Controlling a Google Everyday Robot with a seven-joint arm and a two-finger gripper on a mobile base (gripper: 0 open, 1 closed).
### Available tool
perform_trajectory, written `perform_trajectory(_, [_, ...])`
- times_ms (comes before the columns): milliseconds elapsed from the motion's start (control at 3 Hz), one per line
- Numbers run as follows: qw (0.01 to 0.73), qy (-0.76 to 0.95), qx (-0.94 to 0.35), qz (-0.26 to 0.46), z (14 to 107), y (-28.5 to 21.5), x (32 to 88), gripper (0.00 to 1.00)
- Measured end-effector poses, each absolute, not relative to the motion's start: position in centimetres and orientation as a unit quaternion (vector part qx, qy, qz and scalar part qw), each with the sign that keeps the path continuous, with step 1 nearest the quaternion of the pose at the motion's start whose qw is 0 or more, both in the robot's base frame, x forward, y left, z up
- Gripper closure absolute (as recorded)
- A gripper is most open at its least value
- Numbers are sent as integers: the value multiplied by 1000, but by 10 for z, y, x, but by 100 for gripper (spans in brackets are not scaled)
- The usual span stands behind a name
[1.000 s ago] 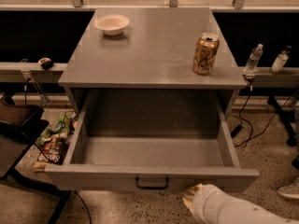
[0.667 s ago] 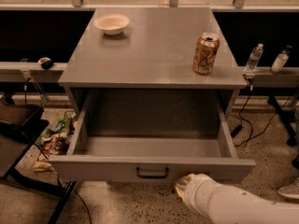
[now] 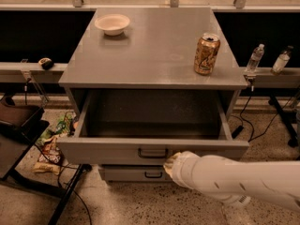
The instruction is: Close top drawer
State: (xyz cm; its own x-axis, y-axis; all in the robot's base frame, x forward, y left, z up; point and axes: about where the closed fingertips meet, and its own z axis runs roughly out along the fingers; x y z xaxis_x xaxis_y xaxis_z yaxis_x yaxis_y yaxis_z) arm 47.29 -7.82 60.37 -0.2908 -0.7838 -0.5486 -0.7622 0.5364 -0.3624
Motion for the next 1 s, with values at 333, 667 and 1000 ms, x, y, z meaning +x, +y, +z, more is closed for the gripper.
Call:
perform_trajectory(333, [339, 802, -492, -9, 584, -40, 534, 100])
perform_trajectory(667, [339, 802, -492, -9, 585, -40, 534, 100])
perform_trajectory(1000, [352, 800, -485, -23, 588, -41, 544, 100])
